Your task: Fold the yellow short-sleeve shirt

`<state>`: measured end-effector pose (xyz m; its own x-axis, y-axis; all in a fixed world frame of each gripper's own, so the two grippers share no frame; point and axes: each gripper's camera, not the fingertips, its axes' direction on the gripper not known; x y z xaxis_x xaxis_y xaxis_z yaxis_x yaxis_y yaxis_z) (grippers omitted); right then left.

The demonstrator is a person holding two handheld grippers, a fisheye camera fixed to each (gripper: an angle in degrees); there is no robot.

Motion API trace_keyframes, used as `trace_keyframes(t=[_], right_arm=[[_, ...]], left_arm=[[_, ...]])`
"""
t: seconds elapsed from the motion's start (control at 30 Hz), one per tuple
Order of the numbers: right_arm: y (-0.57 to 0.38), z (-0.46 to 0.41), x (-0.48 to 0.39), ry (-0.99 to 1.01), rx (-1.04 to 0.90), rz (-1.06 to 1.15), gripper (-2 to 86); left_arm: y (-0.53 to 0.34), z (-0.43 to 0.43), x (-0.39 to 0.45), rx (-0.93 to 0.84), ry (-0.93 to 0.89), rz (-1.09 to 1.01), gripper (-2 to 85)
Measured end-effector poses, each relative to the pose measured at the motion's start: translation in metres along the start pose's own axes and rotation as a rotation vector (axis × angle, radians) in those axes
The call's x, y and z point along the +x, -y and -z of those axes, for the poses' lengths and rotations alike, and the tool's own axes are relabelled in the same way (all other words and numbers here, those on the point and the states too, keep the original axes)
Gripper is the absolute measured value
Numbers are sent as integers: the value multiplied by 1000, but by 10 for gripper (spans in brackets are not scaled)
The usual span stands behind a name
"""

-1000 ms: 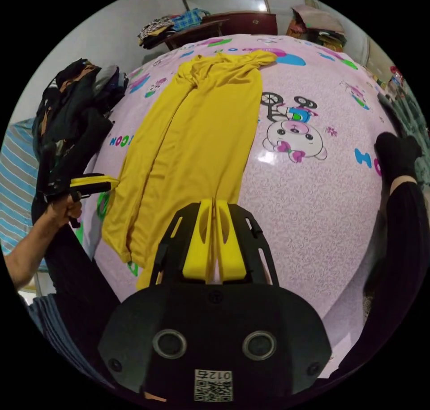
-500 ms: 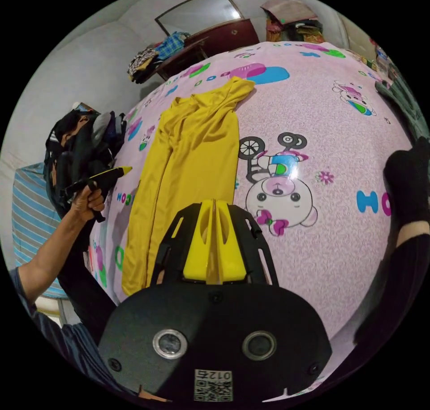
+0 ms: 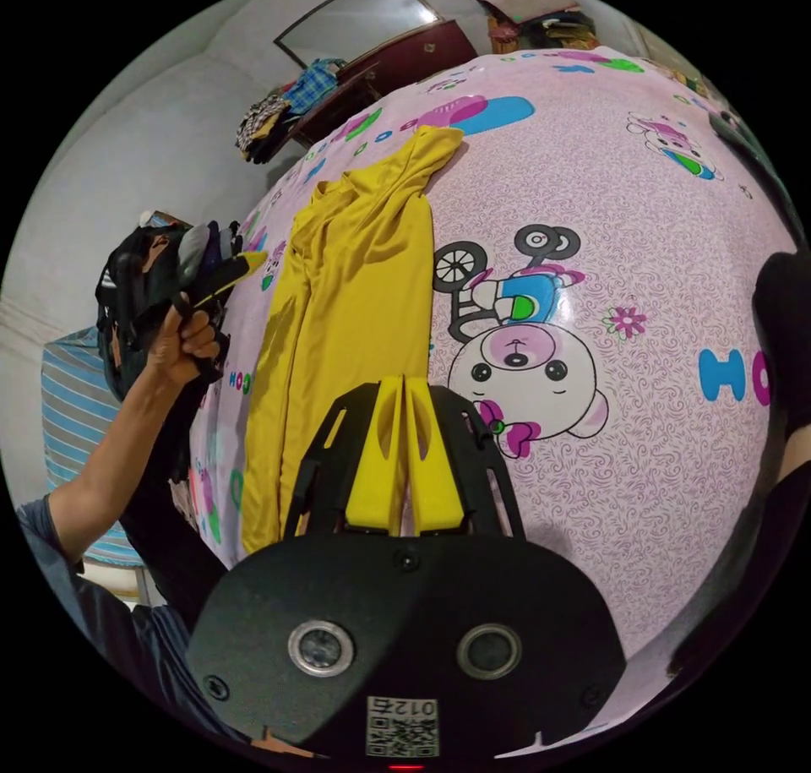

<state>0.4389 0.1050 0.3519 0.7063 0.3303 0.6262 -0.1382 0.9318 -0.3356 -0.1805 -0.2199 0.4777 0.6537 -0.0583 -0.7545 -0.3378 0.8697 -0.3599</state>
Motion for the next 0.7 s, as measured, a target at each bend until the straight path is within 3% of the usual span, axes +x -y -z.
trace_keyframes(t=[0.27,0.4,0.6,0.7], right_arm=[[7,7,9,-3,0,-4,-10],[10,10,14,12,9,-6,-10],[15,14,21,31,9,-8,-10],[20,17,22,20,-10,6,-10]], left_arm=[[29,-24,-10,-55,-62,13,5],[22,7,-22,90,-59,36,1],[9,-32,-56,-114,-69,180,0],[10,-30,-63,-71,-79,203,0]])
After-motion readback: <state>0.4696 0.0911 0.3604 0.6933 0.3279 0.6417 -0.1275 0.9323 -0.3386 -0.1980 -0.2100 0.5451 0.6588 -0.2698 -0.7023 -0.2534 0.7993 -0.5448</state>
